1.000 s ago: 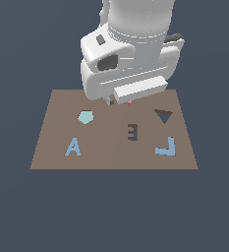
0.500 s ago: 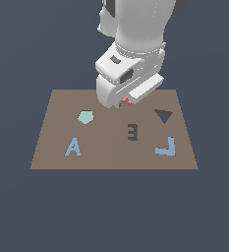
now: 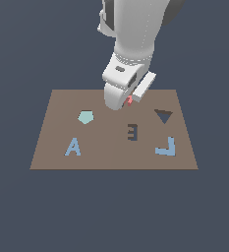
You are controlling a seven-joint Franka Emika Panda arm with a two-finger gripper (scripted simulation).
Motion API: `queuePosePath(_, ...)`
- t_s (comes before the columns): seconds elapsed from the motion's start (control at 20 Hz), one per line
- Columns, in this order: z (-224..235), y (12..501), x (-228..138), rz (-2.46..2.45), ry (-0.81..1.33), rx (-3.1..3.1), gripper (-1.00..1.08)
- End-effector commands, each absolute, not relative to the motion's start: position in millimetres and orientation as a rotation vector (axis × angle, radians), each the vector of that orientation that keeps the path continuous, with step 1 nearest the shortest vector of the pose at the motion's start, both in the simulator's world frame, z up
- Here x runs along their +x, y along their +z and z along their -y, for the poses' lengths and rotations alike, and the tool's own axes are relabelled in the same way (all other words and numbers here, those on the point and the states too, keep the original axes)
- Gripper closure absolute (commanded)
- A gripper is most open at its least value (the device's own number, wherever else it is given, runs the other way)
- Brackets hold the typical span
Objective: Insert a designated object into the corresponding slot on a board.
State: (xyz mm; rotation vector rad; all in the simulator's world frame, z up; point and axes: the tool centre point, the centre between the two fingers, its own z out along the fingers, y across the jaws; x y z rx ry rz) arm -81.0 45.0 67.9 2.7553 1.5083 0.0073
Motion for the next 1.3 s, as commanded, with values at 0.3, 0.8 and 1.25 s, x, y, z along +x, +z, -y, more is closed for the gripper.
queuePosePath(0.3,-40.8,52.6,-94.0,-1.680,0.002,2.656,-0.92)
queuePosePath(0.8,-39.4,45.9,-95.5,-1.699,0.000,2.643,-0.92)
queuePosePath(1.25,-39.1,29.9,-96.1,-1.705,0.000,2.639,1.08)
